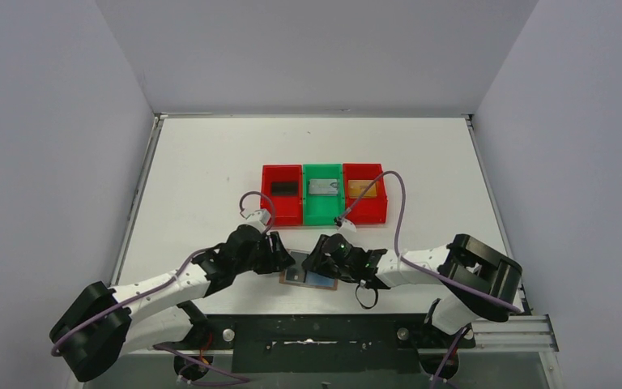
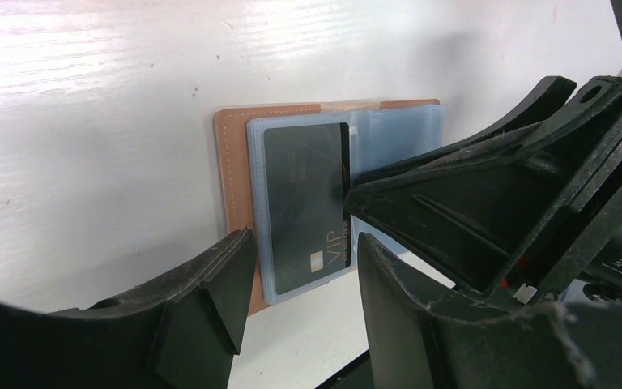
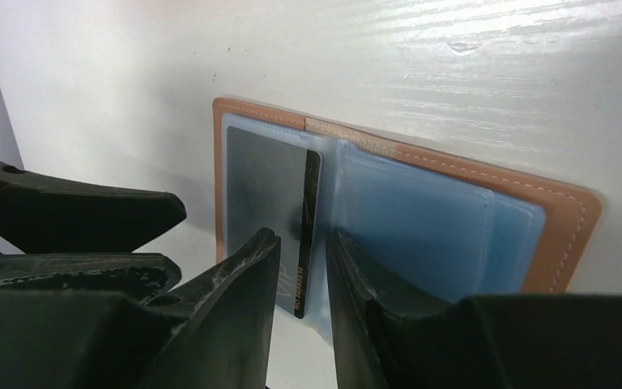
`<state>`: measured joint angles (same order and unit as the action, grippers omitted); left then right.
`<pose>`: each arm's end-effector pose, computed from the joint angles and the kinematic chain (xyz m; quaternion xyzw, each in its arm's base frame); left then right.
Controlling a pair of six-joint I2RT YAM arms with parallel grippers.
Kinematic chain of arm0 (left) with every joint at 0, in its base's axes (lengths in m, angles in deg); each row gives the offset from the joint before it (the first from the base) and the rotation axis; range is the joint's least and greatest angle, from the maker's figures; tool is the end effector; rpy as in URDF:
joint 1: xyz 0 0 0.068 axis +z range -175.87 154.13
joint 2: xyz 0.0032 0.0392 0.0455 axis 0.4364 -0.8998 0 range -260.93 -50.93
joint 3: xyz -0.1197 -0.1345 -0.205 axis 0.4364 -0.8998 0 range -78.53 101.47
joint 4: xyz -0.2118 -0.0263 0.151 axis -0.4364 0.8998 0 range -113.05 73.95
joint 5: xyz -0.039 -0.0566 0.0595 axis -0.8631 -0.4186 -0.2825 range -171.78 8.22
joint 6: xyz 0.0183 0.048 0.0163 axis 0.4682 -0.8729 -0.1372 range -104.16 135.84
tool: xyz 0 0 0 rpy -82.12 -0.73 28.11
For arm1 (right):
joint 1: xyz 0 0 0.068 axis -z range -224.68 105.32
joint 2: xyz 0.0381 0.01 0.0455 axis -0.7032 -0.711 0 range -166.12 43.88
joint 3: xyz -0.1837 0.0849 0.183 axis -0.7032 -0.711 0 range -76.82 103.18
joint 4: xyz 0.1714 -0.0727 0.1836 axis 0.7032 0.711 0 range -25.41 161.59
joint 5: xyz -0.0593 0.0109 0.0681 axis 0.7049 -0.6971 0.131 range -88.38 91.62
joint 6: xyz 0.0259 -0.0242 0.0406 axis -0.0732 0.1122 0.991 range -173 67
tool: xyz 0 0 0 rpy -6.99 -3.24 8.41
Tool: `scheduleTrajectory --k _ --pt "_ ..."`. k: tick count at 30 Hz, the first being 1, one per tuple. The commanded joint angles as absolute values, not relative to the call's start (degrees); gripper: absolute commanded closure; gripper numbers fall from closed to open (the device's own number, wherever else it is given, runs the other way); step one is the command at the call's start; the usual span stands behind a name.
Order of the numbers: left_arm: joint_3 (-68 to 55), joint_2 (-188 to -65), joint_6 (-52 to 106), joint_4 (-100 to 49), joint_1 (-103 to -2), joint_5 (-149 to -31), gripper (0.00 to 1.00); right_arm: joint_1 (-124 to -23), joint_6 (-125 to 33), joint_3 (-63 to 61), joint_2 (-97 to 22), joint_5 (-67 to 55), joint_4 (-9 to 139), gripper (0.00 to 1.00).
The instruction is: Take the credit cards out of the card holder
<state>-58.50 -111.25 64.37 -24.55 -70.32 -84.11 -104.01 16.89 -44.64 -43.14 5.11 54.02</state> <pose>0.1420 -0.1413 0.1617 -0.0234 0.9014 -0.3259 0.2842 0.1422 0.2354 0.1349 0.0966 0.9160 0.3388 0.1919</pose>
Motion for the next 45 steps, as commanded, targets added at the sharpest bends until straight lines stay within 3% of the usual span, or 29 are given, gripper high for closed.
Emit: scheduleTrajectory --k 1,8,21,23,27,32,38,45 --pt "-54.7 -114.3 61.9 -27.0 -70.3 -86.9 0.52 -104.3 19.3 -47.6 -44.3 3.3 48.9 0.7" --pt "-52.9 -118.4 60.5 -27.3 -70.8 -88.6 0.58 -104.2 20.2 -47.8 -44.3 4.4 49.2 0.75" --pt "-53.1 -123.0 60.4 -25.2 -72.0 -87.0 0.92 -103.9 20.0 -48.1 -43.1 4.5 49.6 0.79" --pt "-52.7 -122.4 60.7 -23.5 -72.7 -84.9 0.91 -103.8 19.9 -48.0 -43.1 4.3 49.6 0.79" --pt "-52.1 -120.3 60.6 -21.3 -72.7 -81.7 0.76 -103.7 19.8 -47.9 -43.0 4.3 50.0 0.79" --pt "-50.8 -120.5 60.2 -18.9 -72.7 -79.5 0.66 -103.7 19.8 -47.8 -43.0 4.5 50.2 0.78" --pt "-50.7 -122.7 60.1 -20.0 -72.8 -81.2 0.68 -103.6 19.6 -47.7 -43.1 4.4 50.2 0.78" --pt "-52.1 -122.4 60.0 -22.4 -72.8 -83.1 0.88 -103.6 19.6 -48.3 -42.9 3.9 48.4 0.79"
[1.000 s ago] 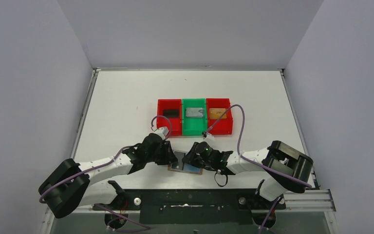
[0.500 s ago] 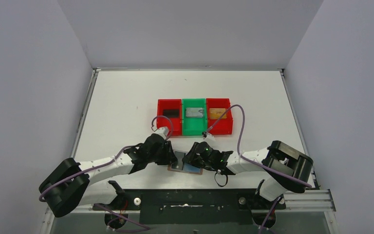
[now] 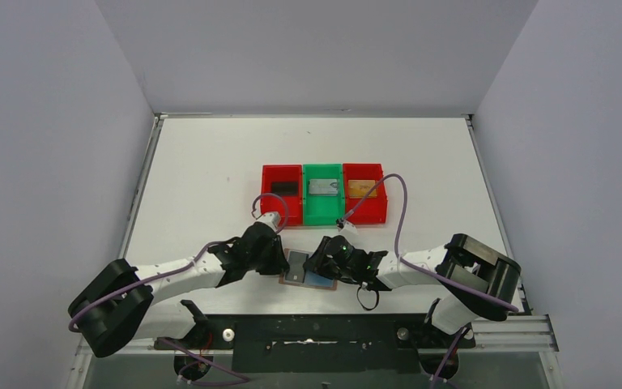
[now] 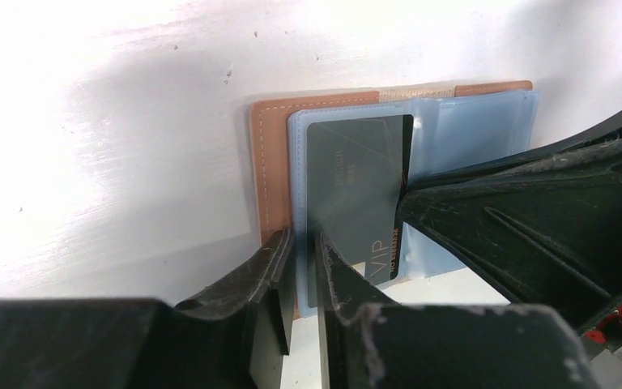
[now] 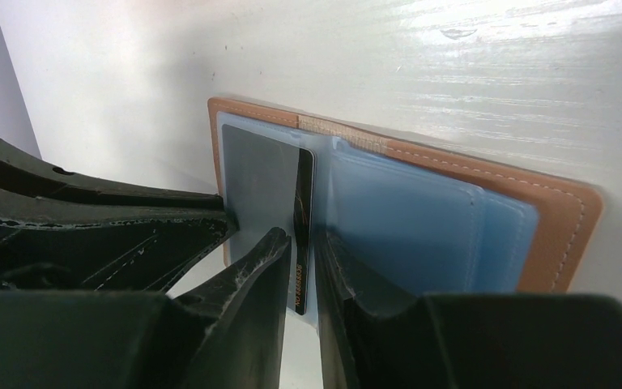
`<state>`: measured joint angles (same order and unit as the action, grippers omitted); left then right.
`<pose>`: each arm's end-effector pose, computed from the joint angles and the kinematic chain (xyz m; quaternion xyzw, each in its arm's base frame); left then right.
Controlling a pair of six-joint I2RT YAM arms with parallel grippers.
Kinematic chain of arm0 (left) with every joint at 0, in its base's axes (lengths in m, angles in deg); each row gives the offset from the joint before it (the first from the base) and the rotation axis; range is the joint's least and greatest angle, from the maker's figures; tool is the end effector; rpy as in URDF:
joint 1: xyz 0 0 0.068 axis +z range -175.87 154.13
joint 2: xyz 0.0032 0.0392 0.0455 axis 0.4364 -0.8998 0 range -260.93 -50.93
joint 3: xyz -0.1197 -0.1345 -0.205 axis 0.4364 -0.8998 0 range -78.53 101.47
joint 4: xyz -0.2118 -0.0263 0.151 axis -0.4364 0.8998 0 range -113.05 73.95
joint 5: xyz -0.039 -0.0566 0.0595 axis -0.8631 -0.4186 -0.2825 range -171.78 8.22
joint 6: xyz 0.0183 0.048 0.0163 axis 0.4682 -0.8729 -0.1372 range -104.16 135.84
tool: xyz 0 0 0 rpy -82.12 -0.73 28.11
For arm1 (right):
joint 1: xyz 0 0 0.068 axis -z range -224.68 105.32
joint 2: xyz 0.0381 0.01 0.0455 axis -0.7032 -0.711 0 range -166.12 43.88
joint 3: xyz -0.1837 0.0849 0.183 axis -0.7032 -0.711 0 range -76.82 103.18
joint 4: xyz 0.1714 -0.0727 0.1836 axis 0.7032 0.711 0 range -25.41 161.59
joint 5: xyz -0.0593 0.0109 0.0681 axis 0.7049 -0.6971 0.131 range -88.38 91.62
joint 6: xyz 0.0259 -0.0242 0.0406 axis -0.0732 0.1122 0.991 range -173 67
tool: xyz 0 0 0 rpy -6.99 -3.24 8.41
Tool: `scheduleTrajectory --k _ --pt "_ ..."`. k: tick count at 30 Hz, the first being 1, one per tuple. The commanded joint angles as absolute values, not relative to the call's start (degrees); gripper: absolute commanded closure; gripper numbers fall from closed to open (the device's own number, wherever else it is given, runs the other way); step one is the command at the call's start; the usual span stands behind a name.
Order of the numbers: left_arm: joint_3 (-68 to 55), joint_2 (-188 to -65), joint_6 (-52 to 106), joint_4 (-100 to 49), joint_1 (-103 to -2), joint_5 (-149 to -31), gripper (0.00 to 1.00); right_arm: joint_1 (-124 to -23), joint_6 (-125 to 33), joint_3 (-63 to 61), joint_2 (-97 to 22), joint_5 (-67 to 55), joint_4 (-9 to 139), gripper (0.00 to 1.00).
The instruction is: Take the credit cards out of the card holder
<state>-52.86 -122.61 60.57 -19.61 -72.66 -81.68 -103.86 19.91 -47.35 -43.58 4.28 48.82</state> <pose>0.1517 -0.1615 0.1464 0.0165 0.9379 -0.2476 0.2423 0.1400 0.2313 0.1277 0.1187 0.9064 0.3614 0.1838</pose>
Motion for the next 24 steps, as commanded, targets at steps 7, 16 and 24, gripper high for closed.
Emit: scheduleTrajectory --k 7,16,24 --pt "-53.4 -121.9 59.8 -25.1 -72.7 -85.6 0.99 -103.2 19.4 -49.6 -42.8 1.6 43.4 0.79" --pt "-54.6 -123.2 60.3 -27.5 -72.8 -89.0 1.0 -102.7 19.8 -51.1 -42.4 0.3 40.1 0.81" --pt "-55.1 -124.2 61.3 -28.1 -72.8 -89.3 1.0 -102.3 20.0 -53.4 -42.1 -2.3 33.0 0.99"
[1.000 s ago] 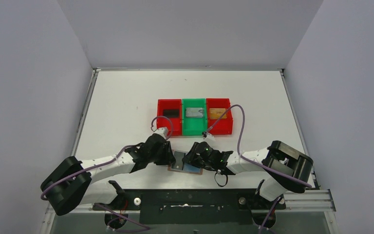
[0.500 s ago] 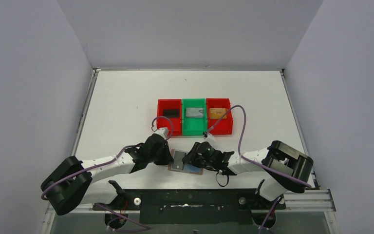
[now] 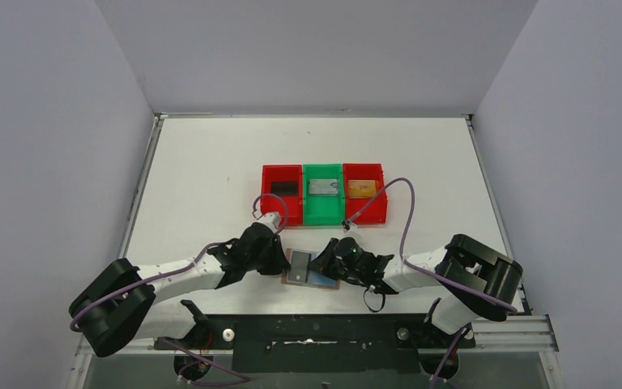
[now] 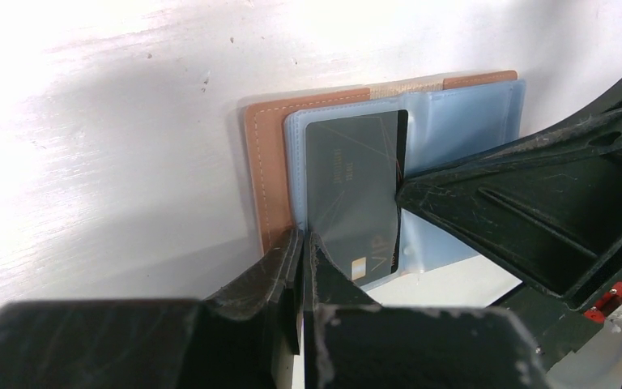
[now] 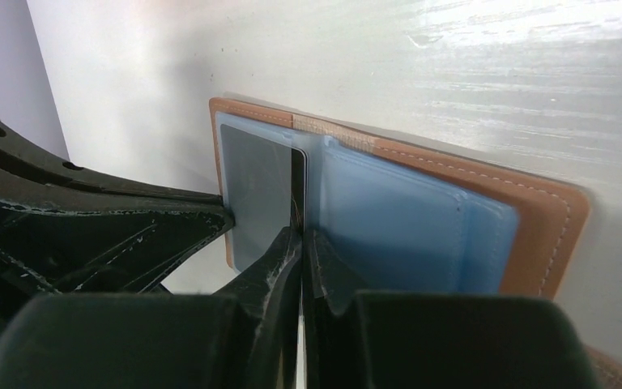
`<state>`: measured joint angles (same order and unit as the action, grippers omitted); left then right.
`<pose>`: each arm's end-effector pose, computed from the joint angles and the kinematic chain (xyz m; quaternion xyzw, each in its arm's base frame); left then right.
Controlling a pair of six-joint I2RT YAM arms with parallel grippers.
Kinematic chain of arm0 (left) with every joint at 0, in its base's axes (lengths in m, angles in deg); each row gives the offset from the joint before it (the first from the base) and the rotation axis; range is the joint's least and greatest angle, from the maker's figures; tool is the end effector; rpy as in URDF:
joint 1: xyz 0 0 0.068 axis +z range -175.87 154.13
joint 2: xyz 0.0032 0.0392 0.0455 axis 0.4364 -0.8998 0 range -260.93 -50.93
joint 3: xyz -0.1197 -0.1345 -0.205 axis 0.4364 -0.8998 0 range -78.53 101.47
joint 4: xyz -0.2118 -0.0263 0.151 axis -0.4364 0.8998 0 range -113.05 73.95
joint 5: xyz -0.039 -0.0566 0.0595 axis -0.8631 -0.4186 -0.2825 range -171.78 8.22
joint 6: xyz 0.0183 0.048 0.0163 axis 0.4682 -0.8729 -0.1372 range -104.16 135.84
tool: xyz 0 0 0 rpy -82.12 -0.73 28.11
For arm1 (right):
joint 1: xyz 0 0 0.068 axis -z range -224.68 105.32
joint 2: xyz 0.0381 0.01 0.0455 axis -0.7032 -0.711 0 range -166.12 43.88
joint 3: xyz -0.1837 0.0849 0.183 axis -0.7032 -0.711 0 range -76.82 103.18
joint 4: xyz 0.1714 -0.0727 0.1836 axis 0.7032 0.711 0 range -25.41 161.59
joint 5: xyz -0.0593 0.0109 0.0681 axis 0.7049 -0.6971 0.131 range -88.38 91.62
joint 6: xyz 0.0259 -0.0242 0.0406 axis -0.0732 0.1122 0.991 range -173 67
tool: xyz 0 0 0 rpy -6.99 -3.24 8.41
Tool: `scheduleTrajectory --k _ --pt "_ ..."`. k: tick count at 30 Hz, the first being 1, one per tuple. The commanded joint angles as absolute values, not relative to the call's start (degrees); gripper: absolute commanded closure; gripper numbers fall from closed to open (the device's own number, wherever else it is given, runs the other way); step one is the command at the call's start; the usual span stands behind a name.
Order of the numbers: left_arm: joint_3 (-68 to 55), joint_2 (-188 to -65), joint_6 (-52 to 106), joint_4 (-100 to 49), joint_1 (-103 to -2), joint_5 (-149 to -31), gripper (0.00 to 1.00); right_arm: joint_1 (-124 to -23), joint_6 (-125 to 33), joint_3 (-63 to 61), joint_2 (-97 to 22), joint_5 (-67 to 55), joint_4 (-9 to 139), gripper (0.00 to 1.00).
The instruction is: Take the credit cards out of the card holder
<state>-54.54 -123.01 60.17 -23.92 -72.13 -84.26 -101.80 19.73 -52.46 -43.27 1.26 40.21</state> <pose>0.1520 -0.1611 0.1422 0.0235 0.9307 -0.2733 0.2422 0.1401 0.2170 0.1186 0.1210 0.8922 0.3953 0.1819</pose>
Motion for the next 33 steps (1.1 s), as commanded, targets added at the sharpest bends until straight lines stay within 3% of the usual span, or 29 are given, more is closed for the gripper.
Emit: scheduleTrajectory --k 1,4,7,10,23,33 --pt "-55.1 -123.9 61.6 -27.6 -72.8 -88.7 1.0 -102.2 20.2 -53.6 -41.9 -2.2 32.7 1.0" --pt "-54.6 -122.8 61.9 -25.7 -72.8 -86.1 0.89 -102.3 20.4 -53.8 -41.1 -1.1 34.1 1.0" --pt "-53.3 -121.9 61.6 -23.3 -72.8 -84.2 0.72 -102.3 21.1 -54.2 -41.0 -0.6 34.0 1.0" --pt "-50.8 -121.5 60.5 -21.6 -72.8 -82.4 0.66 -102.3 21.4 -54.0 -41.1 0.2 35.1 1.0" --pt "-44.5 -125.4 56.9 -17.1 -75.3 -79.0 0.64 -102.2 23.1 -53.0 -42.1 2.6 40.4 1.0" --pt "-44.6 -130.1 57.9 -16.9 -76.6 -80.3 0.7 -102.2 22.6 -52.9 -40.2 3.9 42.9 0.99"
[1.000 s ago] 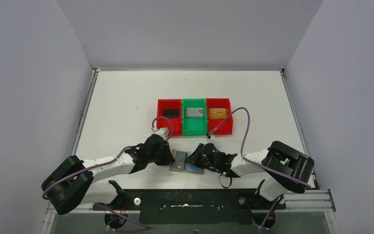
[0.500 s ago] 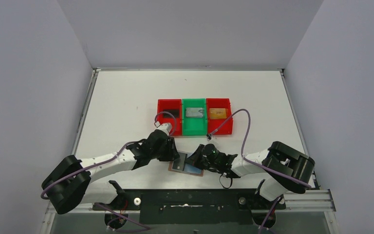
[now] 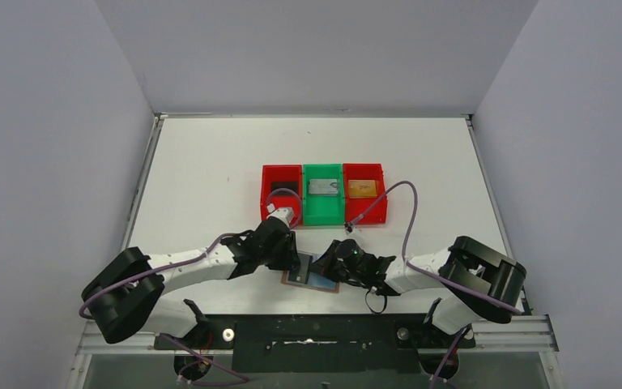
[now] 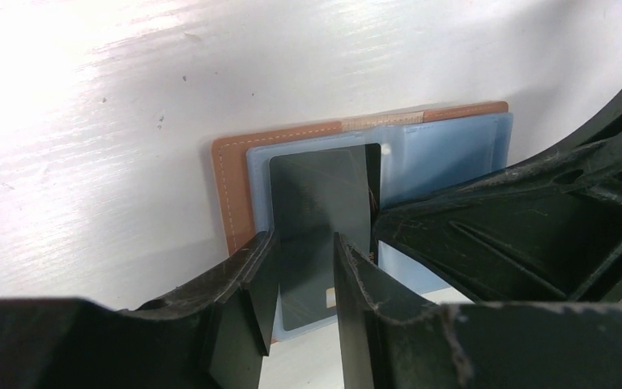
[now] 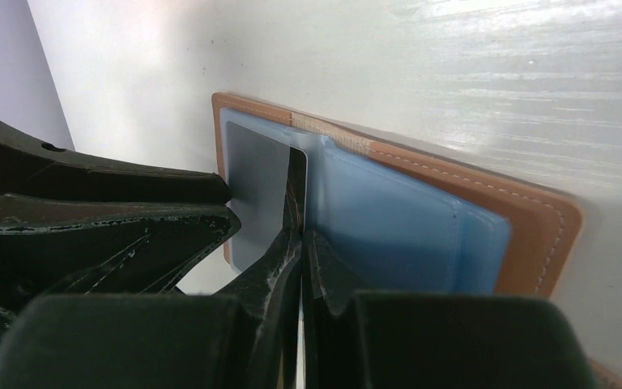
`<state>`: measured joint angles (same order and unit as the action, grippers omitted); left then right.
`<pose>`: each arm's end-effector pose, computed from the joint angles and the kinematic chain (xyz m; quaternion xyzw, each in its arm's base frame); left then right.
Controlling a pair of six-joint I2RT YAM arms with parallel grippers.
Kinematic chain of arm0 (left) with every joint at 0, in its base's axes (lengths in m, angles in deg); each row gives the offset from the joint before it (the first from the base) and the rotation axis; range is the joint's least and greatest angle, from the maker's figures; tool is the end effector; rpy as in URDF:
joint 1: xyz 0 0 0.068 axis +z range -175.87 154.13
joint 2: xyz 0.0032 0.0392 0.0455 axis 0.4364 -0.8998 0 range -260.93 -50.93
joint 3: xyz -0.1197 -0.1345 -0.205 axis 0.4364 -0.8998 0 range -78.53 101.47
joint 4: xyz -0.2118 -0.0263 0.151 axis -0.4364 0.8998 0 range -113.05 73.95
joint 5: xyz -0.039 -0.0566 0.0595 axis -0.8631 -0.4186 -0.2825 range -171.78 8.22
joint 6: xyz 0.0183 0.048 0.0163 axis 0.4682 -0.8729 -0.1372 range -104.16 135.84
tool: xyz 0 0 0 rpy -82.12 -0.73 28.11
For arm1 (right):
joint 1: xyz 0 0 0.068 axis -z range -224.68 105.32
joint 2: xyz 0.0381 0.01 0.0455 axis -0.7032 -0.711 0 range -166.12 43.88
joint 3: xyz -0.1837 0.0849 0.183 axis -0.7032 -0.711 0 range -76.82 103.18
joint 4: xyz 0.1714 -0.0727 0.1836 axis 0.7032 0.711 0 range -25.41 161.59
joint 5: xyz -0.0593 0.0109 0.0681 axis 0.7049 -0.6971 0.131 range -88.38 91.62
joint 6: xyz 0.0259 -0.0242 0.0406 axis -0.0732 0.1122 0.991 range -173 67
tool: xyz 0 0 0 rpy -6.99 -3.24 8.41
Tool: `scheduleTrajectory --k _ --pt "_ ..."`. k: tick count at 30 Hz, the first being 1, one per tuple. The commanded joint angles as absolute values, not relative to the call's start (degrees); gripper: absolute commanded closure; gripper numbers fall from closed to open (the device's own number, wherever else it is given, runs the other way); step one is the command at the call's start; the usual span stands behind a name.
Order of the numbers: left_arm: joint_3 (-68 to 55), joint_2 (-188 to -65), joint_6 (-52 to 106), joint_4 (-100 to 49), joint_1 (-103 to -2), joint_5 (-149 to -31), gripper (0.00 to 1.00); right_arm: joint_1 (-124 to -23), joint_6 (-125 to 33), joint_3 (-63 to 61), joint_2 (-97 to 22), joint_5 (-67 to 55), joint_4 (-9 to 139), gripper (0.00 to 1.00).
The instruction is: Take the credit cards out of the card holder
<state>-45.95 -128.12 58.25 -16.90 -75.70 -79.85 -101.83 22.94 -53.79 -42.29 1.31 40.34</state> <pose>0.1604 -0.1882 0.1569 0.0552 0.9402 -0.2309 0.2441 0.1366 0.2118 0.1166 0.1462 0.8903 0.3967 0.1695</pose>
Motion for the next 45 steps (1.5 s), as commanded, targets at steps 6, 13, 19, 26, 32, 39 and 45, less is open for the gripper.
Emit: scheduleTrajectory --k 6,13,19,26,32,39,45 --pt "-45.2 -132.0 59.5 -16.0 -77.6 -79.1 0.72 -102.2 22.0 -52.7 -39.8 3.1 42.7 0.89" --pt "-47.2 -132.3 62.0 -16.9 -78.8 -79.0 0.82 -102.5 22.4 -51.4 -39.4 5.3 46.2 0.79" --pt "-50.7 -131.2 64.2 -20.2 -78.8 -80.3 0.92 -104.3 21.4 -47.7 -39.2 8.8 53.8 0.75" --pt "-52.4 -130.4 65.3 -20.9 -78.8 -80.6 0.97 -104.2 22.2 -52.4 -37.2 7.0 43.1 0.91" --pt "-52.7 -129.8 65.6 -20.3 -78.8 -79.4 0.99 -103.2 22.4 -56.4 -32.3 6.6 38.7 1.0" --pt "-52.2 -129.8 65.8 -18.4 -78.8 -77.4 1.0 -102.3 22.5 -57.5 -28.6 7.1 43.3 1.0" --pt "-52.0 -129.7 66.1 -18.0 -78.8 -76.7 1.0 -102.1 22.5 -56.7 -27.1 8.2 49.4 1.0"
